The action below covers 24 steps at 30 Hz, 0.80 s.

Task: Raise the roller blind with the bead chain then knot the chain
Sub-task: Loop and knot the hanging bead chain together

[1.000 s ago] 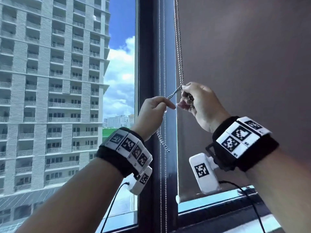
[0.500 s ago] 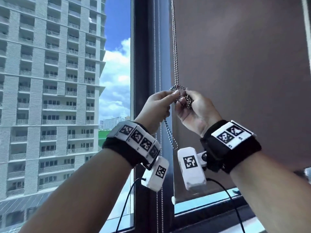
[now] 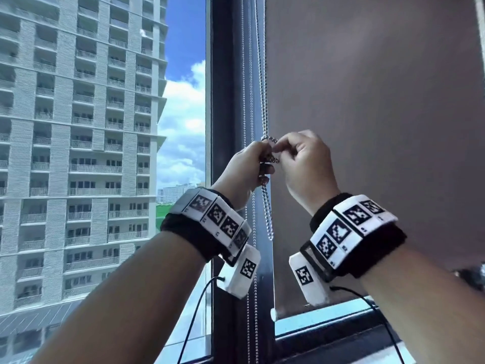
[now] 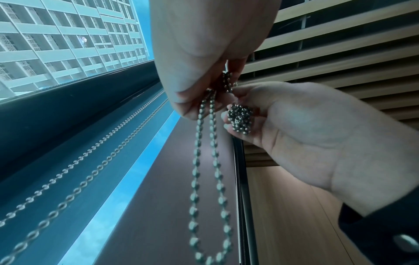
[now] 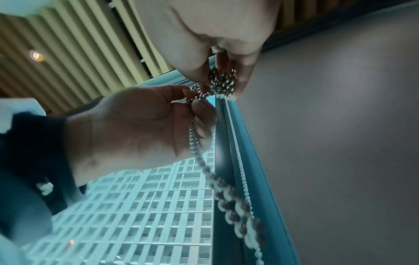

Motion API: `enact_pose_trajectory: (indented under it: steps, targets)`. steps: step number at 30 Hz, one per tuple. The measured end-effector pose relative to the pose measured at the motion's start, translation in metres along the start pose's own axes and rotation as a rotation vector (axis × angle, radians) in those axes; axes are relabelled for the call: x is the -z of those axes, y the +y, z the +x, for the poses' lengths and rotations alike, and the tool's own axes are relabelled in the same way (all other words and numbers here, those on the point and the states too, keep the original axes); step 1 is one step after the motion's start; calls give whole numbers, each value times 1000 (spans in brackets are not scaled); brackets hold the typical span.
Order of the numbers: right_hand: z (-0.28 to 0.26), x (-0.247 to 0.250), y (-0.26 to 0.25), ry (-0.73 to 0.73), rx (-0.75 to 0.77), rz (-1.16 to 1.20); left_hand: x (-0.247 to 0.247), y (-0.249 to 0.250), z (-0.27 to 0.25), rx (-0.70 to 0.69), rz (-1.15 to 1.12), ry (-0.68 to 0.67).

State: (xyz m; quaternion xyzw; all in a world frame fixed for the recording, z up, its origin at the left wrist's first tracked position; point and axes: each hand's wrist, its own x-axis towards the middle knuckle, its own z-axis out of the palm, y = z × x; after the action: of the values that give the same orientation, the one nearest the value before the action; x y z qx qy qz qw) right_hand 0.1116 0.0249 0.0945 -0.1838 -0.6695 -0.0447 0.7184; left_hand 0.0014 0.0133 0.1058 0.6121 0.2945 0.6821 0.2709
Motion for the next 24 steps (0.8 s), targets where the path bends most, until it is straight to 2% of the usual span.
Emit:
enact_pose_trajectory:
  steps: [3,4,6,9,11,13,19,22,24]
  targets:
    - [0,2,5,-122,48,-280,3,-2,-1,30,-19,-42]
    - [0,-1,6,-173,35,-297,4,-2,-1,34,-28,-71]
    - [1,-6,3,-240,-79,-65,6,0,-3,41,-59,-159]
    - [7,-6,-7,-323,-411,427,10,5,-6,84,-116,-258]
    - [10,-4,-9,-377,-544,597,13,7,-7,101,-155,-294]
    - [12,-2,-7,-417,-607,714,18,8,-7,120,-196,-321]
    - [16,-7,-5,-410,-706,800,21,8,-8,161,-214,-365]
    - [19,-5,-4,-484,-654,730,24,10,-10,155,-174,-377]
    - [21,-6,-4,-484,-614,706,25,11,-10,143,-144,-374]
